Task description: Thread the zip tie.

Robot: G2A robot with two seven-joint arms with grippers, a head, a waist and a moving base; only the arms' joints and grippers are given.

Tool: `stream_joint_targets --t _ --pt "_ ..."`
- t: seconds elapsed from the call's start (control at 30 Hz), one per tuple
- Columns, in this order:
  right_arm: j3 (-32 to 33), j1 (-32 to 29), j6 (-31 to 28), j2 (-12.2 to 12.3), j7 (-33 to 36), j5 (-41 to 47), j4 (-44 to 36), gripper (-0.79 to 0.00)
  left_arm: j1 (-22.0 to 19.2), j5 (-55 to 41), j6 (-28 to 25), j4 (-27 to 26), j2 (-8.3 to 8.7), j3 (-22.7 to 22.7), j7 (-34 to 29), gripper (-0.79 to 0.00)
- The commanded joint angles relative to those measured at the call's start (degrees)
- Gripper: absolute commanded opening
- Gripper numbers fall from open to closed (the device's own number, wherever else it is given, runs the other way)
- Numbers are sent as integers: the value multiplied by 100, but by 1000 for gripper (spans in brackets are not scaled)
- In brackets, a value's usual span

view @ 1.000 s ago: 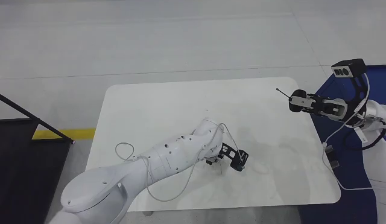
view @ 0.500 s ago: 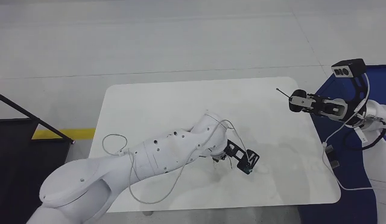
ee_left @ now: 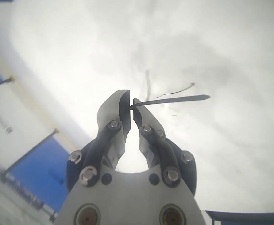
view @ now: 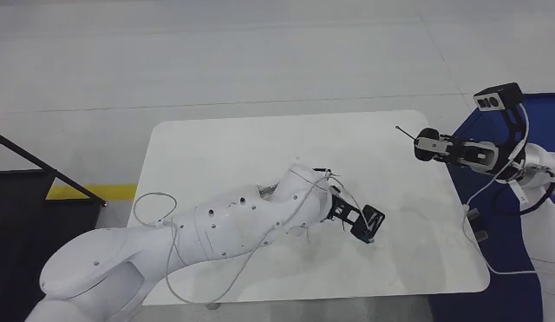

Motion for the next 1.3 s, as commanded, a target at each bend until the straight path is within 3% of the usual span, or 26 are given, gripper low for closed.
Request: stream_joint_targets --t 0.0,0.1,0.23,0.5,0.6,0.67,0.83,0.9,1.1,1.27 --pt "101 109 448 53 230 -33 131 -785 216 1181 1160 -460 84 -13 -673 -785" --pt "212 280 931 123 521 12 452 -785 606 2696 1930 -999 186 194 -1234 -785" --pt "204 487 1446 214 521 144 798 -785 1047 4246 2449 -1275 306 310 -1503 -785" --pt "206 540 1357 236 487 83 807 -785 1131 4376 2414 -1293 311 310 -1421 -785" --pt "-153 448 2321 270 521 -16 730 -785 1302 5895 2342 -1376 282 310 -1919 -785" --pt "-523 446 3010 348 521 -67 780 -785 1632 7043 2512 -1507 224 310 -1871 -785" --pt "-1957 413 3014 740 521 817 1311 -785 2266 8899 3065 -1169 109 297 -1759 -785" --pt "-2299 628 3012 937 521 1145 1343 -785 2327 8996 3063 -1085 87 271 -1825 -785" --pt "-2299 628 3012 937 521 1145 1343 -785 2338 9022 3057 -1066 88 269 -1788 -785" --pt "-3101 492 3592 1015 -59 1932 1034 -785 2610 9969 3190 -889 34 223 -1510 -785"
